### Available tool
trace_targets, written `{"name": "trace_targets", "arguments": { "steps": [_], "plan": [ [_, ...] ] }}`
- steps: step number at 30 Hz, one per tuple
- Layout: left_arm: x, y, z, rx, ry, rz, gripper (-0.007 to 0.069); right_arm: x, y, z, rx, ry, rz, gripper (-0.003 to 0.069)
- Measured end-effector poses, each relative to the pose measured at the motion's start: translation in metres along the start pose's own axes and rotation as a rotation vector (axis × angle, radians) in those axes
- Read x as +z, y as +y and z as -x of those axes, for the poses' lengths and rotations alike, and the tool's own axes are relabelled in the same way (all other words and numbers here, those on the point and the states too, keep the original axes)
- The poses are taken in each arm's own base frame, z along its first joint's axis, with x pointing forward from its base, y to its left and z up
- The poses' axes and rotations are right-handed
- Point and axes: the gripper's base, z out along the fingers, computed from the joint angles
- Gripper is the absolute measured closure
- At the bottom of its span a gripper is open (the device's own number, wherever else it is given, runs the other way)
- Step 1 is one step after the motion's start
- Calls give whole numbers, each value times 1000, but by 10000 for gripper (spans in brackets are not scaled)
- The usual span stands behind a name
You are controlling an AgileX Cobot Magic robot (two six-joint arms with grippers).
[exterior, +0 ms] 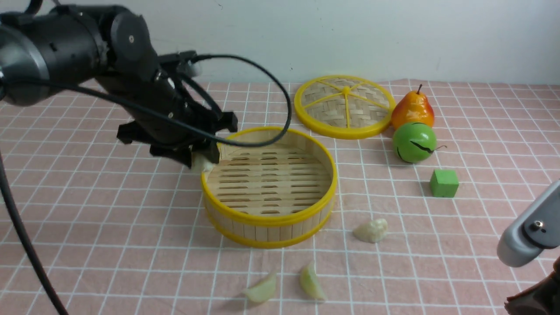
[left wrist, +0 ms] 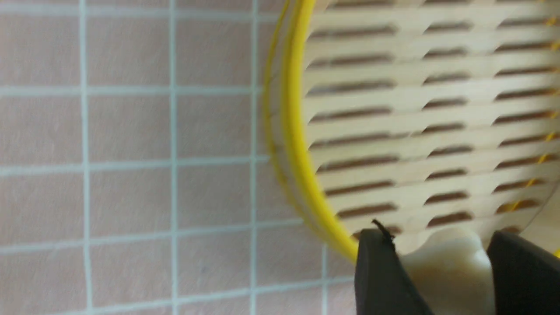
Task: Put the dumplings into the steamer on the table with the pink tablecloth.
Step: 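Place the dumpling into the bamboo steamer basket with the left gripper, then reach for and grasp a dumpling on the table with the left gripper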
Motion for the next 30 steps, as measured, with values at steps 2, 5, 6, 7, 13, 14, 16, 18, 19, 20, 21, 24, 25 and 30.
{"name": "trace_targets", "arguments": {
  "steps": [2,5,6,7,13,14,16,18,19,20,21,24,25,30],
  "plan": [
    [5,-4,12,5,-15,-10,330,0,0,1,0,-8,-1,644],
    [27,-6,26,10,2,-8,330,0,0,2,4,-19,3,641],
    [39,-6,29,16,23,-2,330,0,1,2,7,-20,7,639],
    [58,-4,30,27,61,8,330,0,1,2,12,-21,14,637],
    [114,3,32,55,160,34,330,0,3,2,26,-22,34,631],
    [115,3,32,55,160,34,330,0,3,2,28,-22,35,631],
    [122,3,33,80,169,34,329,0,4,2,34,-24,44,629],
    [123,3,33,97,174,33,298,0,4,2,35,-23,46,630],
    [122,3,32,103,179,33,267,0,4,2,36,-23,46,630],
    [122,4,32,106,183,34,260,0,4,2,36,-22,46,630],
    [121,3,31,111,195,35,198,0,4,2,36,-22,46,630],
    [112,1,30,124,234,42,113,0,4,2,36,-22,46,629],
    [102,-5,30,144,247,47,76,0,4,2,36,-23,46,629],
    [37,-49,28,260,150,-4,62,0,3,5,33,-56,36,627]
  ]
}}
